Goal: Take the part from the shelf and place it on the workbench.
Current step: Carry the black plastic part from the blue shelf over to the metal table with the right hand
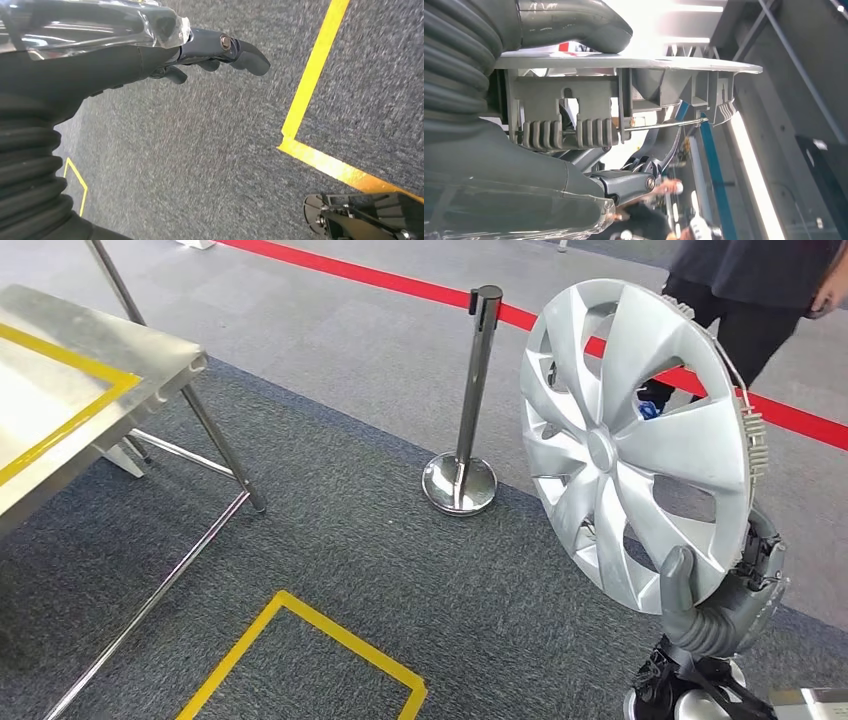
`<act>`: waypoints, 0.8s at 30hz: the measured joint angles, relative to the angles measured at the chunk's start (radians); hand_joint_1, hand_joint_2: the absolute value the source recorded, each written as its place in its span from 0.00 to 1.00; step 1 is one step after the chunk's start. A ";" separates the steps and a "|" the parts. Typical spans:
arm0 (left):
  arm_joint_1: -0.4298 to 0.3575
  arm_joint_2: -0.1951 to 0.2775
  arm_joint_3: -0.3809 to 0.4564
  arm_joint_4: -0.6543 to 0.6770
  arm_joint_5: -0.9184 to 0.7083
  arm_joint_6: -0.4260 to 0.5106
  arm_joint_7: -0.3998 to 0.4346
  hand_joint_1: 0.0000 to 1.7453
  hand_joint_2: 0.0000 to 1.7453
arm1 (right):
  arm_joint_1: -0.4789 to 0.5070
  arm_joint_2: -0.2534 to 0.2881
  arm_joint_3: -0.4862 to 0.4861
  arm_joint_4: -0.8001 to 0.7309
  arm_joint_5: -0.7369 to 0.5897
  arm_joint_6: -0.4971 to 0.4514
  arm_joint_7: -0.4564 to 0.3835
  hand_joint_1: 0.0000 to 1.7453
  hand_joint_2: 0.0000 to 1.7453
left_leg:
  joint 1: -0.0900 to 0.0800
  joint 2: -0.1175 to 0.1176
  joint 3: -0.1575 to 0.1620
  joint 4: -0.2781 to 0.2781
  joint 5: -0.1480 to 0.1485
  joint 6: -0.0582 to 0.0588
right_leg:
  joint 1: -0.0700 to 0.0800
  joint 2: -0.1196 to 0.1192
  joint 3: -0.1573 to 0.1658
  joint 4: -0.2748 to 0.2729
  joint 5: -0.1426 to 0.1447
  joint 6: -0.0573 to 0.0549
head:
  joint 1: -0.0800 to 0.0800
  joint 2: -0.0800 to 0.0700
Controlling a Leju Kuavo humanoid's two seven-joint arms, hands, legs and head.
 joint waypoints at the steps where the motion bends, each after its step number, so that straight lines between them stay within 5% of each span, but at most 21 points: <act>1: 0.000 0.000 0.002 0.000 0.002 0.000 0.002 0.00 1.00 | -0.002 0.000 0.000 0.000 0.002 0.002 0.000 1.00 1.00 | 0.000 -0.015 0.001 -0.002 0.002 0.007 | -0.002 -0.010 0.004 -0.001 -0.002 0.006 | 0.001 0.000; 2: 0.001 0.000 0.003 0.000 0.003 -0.001 0.004 0.00 1.00 | -0.003 0.000 -0.001 0.000 0.004 0.004 0.000 1.00 1.00 | 0.002 -0.026 0.002 -0.003 0.003 0.013 | -0.004 -0.005 0.007 0.001 -0.007 0.012 | 0.001 0.000; 4: 0.000 0.000 0.006 0.000 0.005 -0.006 0.010 0.00 1.00 | -0.006 0.000 -0.004 0.000 0.009 0.006 0.000 1.00 1.00 | 0.009 -0.051 0.007 -0.008 0.008 0.025 | -0.007 0.043 -0.008 0.046 -0.039 0.022 | 0.006 0.000; 6: -0.002 -0.001 0.009 0.000 0.005 -0.010 0.015 0.00 1.00 | -0.007 -0.001 -0.009 0.000 0.011 0.006 0.000 1.00 1.00 | 0.011 -0.076 0.007 -0.009 0.010 0.033 | -0.009 0.098 -0.071 0.179 -0.102 0.027 | 0.013 0.000; 8: -0.004 -0.003 0.010 0.000 0.005 -0.013 0.018 0.00 1.00 | -0.006 -0.002 -0.013 0.000 0.012 0.006 0.000 1.00 1.00 | 0.010 -0.108 0.006 -0.008 0.010 0.035 | -0.008 0.111 -0.135 0.298 -0.138 0.027 | 0.015 0.000; 9: -0.004 -0.003 0.011 0.000 0.005 -0.013 0.019 0.00 1.00 | -0.006 -0.002 -0.015 0.001 0.012 0.006 0.000 1.00 1.00 | 0.010 -0.124 0.007 -0.007 0.010 0.035 | -0.009 0.113 -0.142 0.304 -0.125 0.026 | 0.015 0.000; 11: -0.003 -0.003 0.012 0.000 0.006 -0.013 0.021 0.00 1.00 | -0.007 -0.002 -0.016 0.001 0.013 0.006 0.000 1.00 1.00 | 0.012 -0.155 0.011 -0.005 0.009 0.033 | -0.011 0.127 -0.097 0.191 -0.051 0.022 | 0.016 0.000; 13: -0.004 -0.004 0.013 0.000 0.006 -0.014 0.022 0.00 1.00 | -0.009 -0.003 -0.017 0.001 0.013 0.006 0.000 1.00 1.00 | 0.011 -0.183 0.009 -0.001 0.007 0.026 | -0.017 0.175 -0.039 0.055 0.002 0.019 | 0.015 0.000; 15: -0.005 -0.004 0.016 0.000 0.006 -0.015 0.025 0.00 1.00 | -0.012 -0.003 -0.019 0.001 0.014 0.006 0.000 1.00 1.00 | 0.012 -0.206 0.000 0.001 0.009 0.015 | -0.017 0.202 -0.018 0.009 0.008 0.014 | 0.015 0.000; 17: -0.002 -0.002 0.019 0.000 0.007 -0.018 0.029 0.00 1.00 | -0.018 -0.004 -0.020 0.000 0.016 0.006 0.000 1.00 1.00 | 0.016 -0.222 -0.007 -0.001 0.012 0.003 | -0.016 0.181 -0.016 0.006 0.012 0.004 | 0.015 0.000; 19: -0.001 -0.001 0.022 0.000 0.007 -0.019 0.030 0.00 1.00 | -0.024 -0.003 -0.022 0.000 0.017 0.006 0.000 1.00 1.00 | 0.013 -0.181 -0.028 0.032 -0.010 -0.007 | -0.019 0.154 -0.013 0.001 0.015 -0.009 | 0.008 0.000; 21: -0.003 -0.001 0.024 0.000 0.007 -0.020 0.030 0.00 1.00 | -0.028 -0.003 -0.024 0.000 0.018 0.006 0.000 1.00 1.00 | 0.011 -0.110 -0.087 0.147 -0.067 -0.014 | -0.018 0.123 -0.011 -0.001 0.013 -0.018 | -0.001 0.000; 23: -0.005 0.000 0.025 0.000 0.007 -0.021 0.030 0.00 1.00 | -0.029 -0.003 -0.028 0.000 0.022 0.006 0.000 1.00 1.00 | 0.014 -0.084 -0.149 0.268 -0.109 -0.020 | -0.015 0.091 -0.011 -0.001 0.010 -0.021 | -0.003 0.000; 24: -0.004 0.000 0.025 0.000 0.007 -0.021 0.030 0.00 1.00 | -0.029 -0.003 -0.029 0.000 0.025 0.006 0.000 1.00 1.00 | 0.015 -0.080 -0.158 0.282 -0.104 -0.021 | -0.015 0.077 -0.010 -0.001 0.009 -0.021 | -0.003 0.000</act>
